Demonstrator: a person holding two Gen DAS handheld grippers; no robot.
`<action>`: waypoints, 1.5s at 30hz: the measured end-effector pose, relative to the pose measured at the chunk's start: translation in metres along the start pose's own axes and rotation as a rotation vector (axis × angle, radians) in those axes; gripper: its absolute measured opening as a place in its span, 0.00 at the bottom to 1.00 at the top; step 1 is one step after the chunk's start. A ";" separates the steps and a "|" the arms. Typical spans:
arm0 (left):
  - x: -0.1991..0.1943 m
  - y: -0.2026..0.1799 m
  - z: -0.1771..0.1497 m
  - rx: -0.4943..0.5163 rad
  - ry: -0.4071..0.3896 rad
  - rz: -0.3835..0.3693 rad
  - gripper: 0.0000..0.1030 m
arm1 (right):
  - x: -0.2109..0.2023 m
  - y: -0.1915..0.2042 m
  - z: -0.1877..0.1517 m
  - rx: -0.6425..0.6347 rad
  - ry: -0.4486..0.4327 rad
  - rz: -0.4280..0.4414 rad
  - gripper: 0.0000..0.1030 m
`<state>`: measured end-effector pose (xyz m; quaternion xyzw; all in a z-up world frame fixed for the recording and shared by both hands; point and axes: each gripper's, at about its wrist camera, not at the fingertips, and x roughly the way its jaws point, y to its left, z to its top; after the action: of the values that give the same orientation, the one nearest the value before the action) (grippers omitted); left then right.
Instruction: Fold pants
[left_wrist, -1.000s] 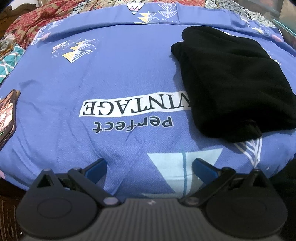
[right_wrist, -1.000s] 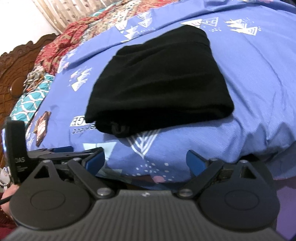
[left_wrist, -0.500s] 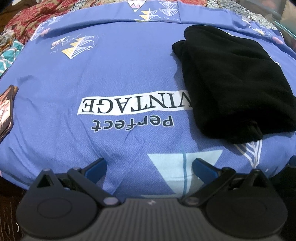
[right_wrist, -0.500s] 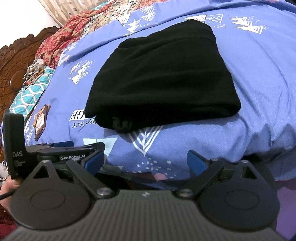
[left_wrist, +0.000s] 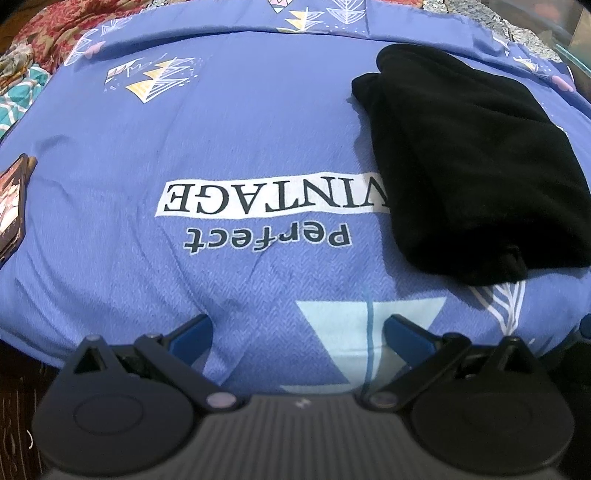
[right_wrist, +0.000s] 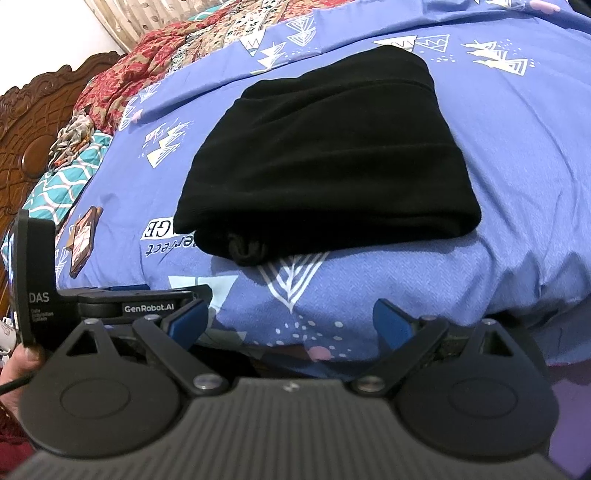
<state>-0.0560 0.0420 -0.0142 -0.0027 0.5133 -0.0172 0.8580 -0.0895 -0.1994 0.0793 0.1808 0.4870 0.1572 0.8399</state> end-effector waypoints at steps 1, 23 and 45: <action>0.000 0.000 0.000 -0.002 0.002 0.000 1.00 | 0.000 0.000 0.000 0.001 0.000 0.000 0.95; 0.000 0.001 -0.002 -0.010 0.025 0.001 1.00 | -0.004 -0.003 -0.001 0.002 -0.006 0.007 0.95; -0.004 -0.002 -0.005 0.022 0.036 0.014 1.00 | -0.009 -0.005 -0.003 0.009 -0.026 0.008 0.95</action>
<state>-0.0626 0.0399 -0.0129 0.0106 0.5284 -0.0166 0.8488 -0.0957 -0.2075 0.0828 0.1885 0.4758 0.1558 0.8448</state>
